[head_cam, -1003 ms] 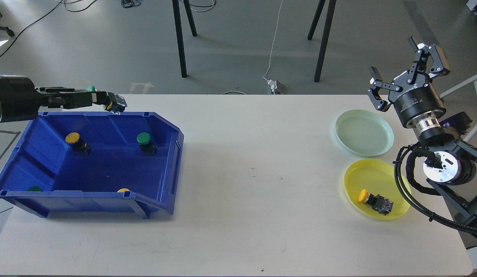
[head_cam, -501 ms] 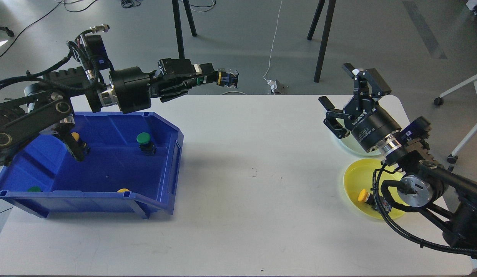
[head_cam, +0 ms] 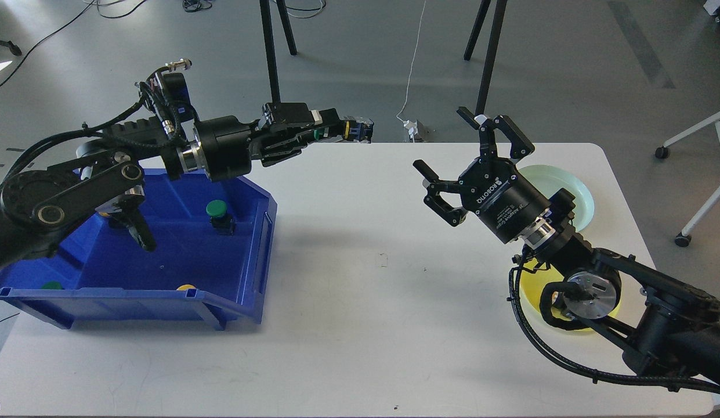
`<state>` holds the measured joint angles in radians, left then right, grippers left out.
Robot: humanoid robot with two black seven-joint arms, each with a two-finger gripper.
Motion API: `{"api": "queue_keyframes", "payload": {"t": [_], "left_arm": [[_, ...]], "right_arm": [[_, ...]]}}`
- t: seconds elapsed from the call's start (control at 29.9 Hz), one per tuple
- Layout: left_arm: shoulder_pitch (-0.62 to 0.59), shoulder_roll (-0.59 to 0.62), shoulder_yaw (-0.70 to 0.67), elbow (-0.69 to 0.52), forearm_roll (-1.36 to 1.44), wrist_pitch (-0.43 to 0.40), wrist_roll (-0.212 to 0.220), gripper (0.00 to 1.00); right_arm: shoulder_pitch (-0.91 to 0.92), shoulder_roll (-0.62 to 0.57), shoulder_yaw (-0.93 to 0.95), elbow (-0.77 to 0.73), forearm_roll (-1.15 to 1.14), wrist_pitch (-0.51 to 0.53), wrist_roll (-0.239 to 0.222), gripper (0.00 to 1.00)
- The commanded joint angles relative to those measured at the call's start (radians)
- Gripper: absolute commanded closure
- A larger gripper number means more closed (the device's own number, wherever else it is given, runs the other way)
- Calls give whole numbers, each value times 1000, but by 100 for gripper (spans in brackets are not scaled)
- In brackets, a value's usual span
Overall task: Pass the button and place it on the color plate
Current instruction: 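Lift the green button and extend the left arm toward the right gripper, then grasp the green button with the right gripper and release the left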
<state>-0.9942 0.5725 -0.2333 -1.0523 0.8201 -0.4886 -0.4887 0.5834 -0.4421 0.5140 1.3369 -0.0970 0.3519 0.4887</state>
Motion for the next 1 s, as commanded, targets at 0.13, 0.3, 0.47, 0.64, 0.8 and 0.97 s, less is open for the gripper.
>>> {"api": "queue_keyframes", "payload": {"t": [0.13,0.3,0.47,0.64,0.8,0.97], "left_arm": [[0,-5,8,-12,83,0,0,83],[0,-17,8,-12,119,0,0,83],[0,-19,6,-14,120,0,0,83],[0,-20,5,-14,120,0,0,83],[0,-20,5,-14,120,0,0,83],[0,-20,5,-14,120,0,0,83]], "right_arm": [[64,56,-103,-45,6,9,0,1],[61,68,-115,-54,5,10,-4,1],[49,69,-115,-84,5,10,-15,1],[50,91,-115,-120,6,10,-16,1],[61,120,-117,-148,6,10,-16,1],[79,174,-127,-196,6,10,-16,1]]}}
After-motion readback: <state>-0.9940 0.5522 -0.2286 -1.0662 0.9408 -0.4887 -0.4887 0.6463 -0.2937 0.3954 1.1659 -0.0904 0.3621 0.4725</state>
